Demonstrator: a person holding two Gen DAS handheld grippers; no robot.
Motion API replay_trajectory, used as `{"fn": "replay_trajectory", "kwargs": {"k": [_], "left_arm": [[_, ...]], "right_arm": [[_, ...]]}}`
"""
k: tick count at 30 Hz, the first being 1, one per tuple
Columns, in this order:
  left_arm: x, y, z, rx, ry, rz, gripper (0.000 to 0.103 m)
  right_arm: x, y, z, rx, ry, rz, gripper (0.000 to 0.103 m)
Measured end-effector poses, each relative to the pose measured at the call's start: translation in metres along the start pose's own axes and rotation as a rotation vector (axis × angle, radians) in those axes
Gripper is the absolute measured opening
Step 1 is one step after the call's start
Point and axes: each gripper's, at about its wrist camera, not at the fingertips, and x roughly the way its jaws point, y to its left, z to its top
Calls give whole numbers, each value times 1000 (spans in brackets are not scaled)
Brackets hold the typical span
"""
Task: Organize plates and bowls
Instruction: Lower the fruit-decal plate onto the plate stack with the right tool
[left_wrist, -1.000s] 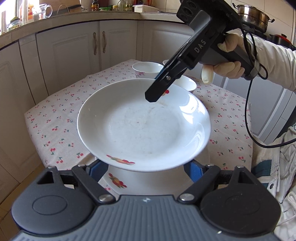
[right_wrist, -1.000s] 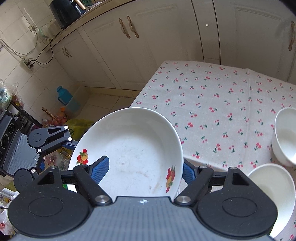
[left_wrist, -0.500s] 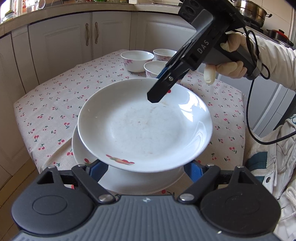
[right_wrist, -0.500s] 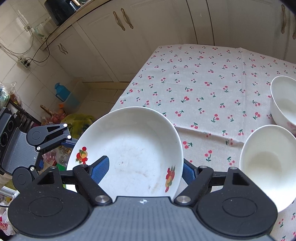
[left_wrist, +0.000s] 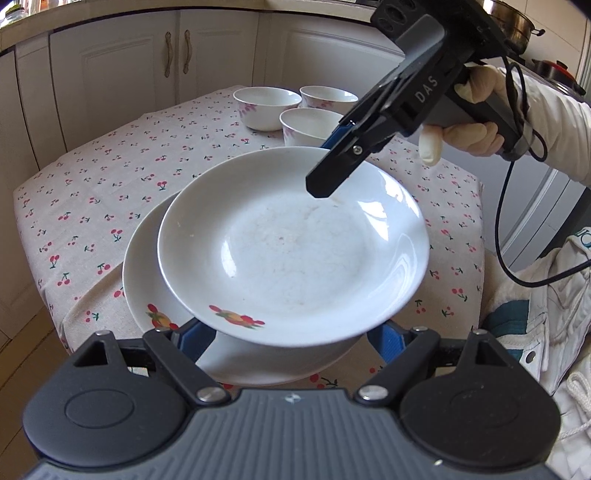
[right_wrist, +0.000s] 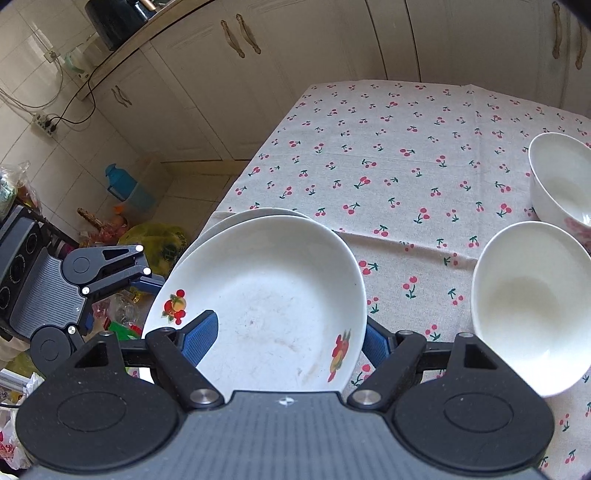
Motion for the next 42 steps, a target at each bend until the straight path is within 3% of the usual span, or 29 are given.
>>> {"fn": "replay_trajectory", "kwargs": {"k": [25, 42], "left_arm": [[0, 11, 2, -58, 42, -17, 88], [-2, 4, 7, -42, 86, 14, 89]], "right_arm": [[-11, 1, -13, 54, -12, 24, 85], [-14, -3, -19, 105, -35, 41, 85]]}}
